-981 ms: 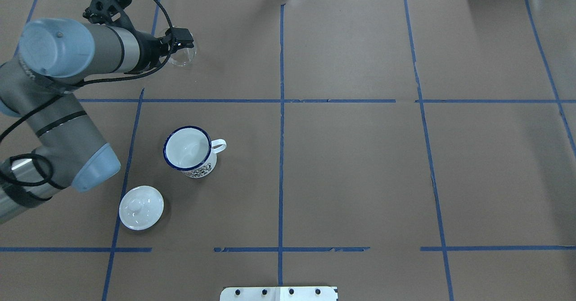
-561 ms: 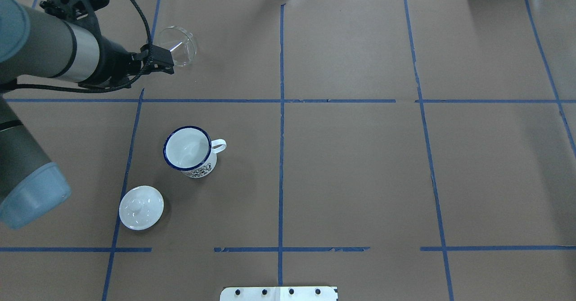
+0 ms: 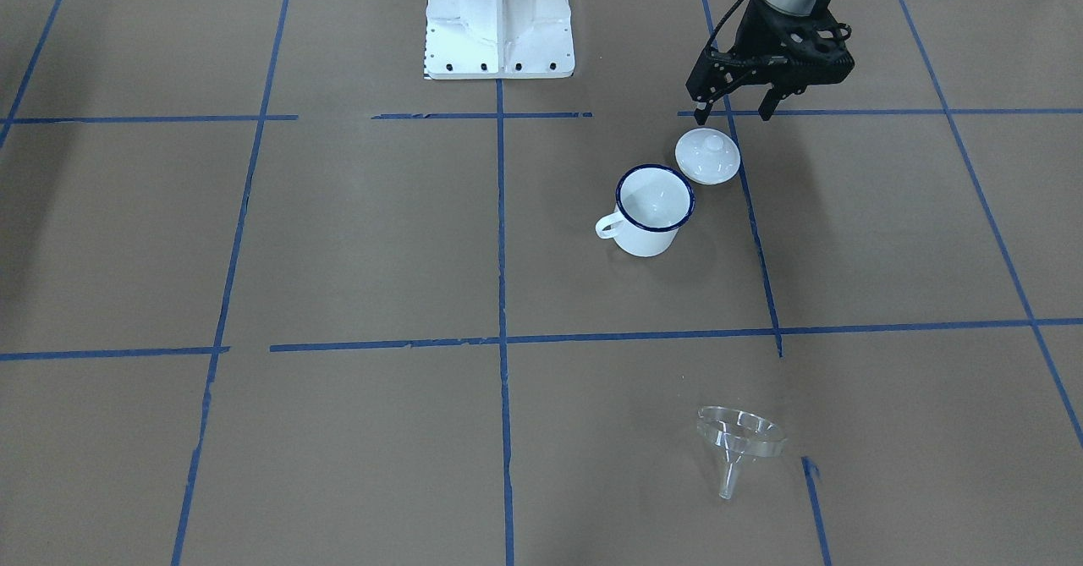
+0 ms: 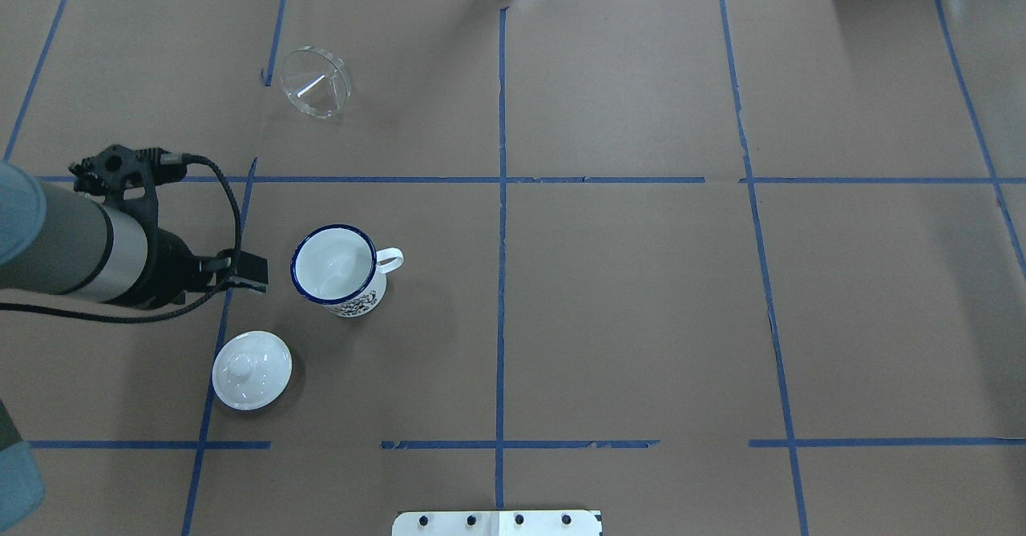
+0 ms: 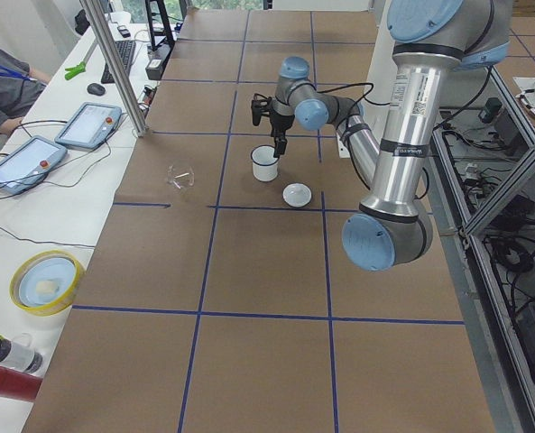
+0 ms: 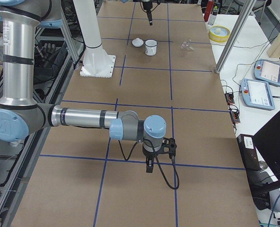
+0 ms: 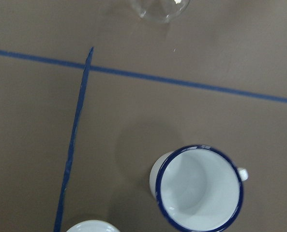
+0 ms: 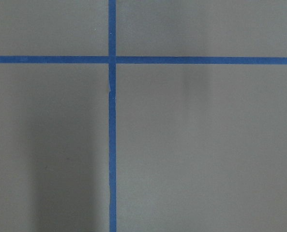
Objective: Remove funnel from cup
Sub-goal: 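Move the left gripper down to the white ceramic funnel, then grasp the white ceramic funnel with the left gripper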
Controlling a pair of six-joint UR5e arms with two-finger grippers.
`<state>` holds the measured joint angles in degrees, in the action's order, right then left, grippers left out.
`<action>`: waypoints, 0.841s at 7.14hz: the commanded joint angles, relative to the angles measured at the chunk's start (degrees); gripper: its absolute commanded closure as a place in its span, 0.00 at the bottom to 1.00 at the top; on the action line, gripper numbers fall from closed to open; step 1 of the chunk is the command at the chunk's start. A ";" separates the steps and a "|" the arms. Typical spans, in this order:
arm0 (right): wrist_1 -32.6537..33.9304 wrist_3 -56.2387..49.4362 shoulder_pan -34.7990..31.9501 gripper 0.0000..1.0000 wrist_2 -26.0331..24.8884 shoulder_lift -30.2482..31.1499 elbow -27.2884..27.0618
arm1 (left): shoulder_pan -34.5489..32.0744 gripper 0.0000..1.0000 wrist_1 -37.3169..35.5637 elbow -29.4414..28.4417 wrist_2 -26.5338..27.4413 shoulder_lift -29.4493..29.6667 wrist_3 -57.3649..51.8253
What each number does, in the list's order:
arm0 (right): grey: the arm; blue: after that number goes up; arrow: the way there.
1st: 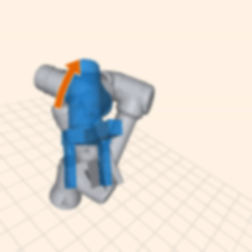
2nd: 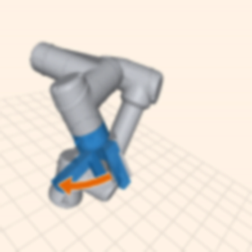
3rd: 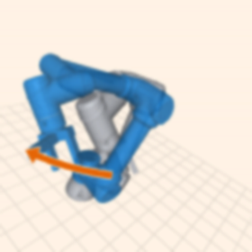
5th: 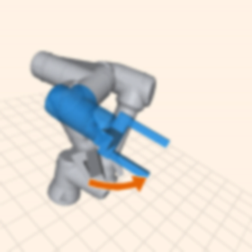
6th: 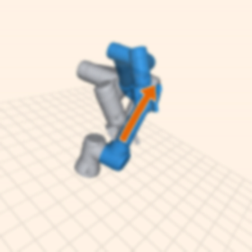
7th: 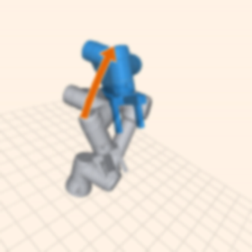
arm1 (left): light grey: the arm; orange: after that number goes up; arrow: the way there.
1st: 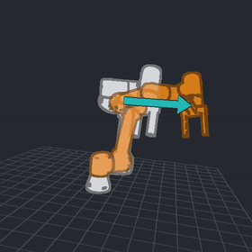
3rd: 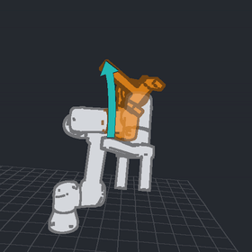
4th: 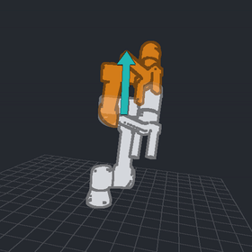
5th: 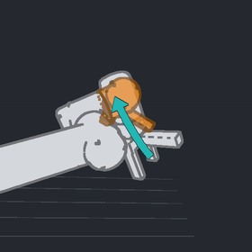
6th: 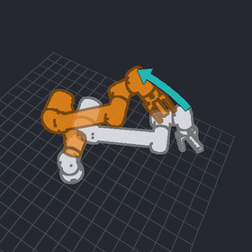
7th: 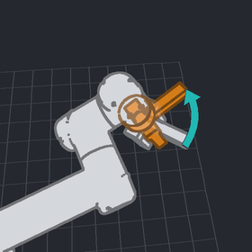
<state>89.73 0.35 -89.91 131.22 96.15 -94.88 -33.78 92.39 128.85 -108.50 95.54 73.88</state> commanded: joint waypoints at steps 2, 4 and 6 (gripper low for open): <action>0.00 0.00 0.00 0.00 0.00 0.00 -0.05 | 7.93 0.00 15.70 -7.97 3.01 -7.30 5.57; 0.00 0.00 0.00 0.00 0.00 0.00 -0.05 | 8.73 0.00 18.26 -11.25 3.82 -7.21 5.57; 0.00 0.00 0.00 0.00 0.00 0.00 0.04 | 8.73 0.03 18.18 -11.52 3.91 -6.86 5.57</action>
<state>89.74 0.35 -89.91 131.22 96.15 -94.91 -25.11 110.44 117.66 -104.71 88.46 79.40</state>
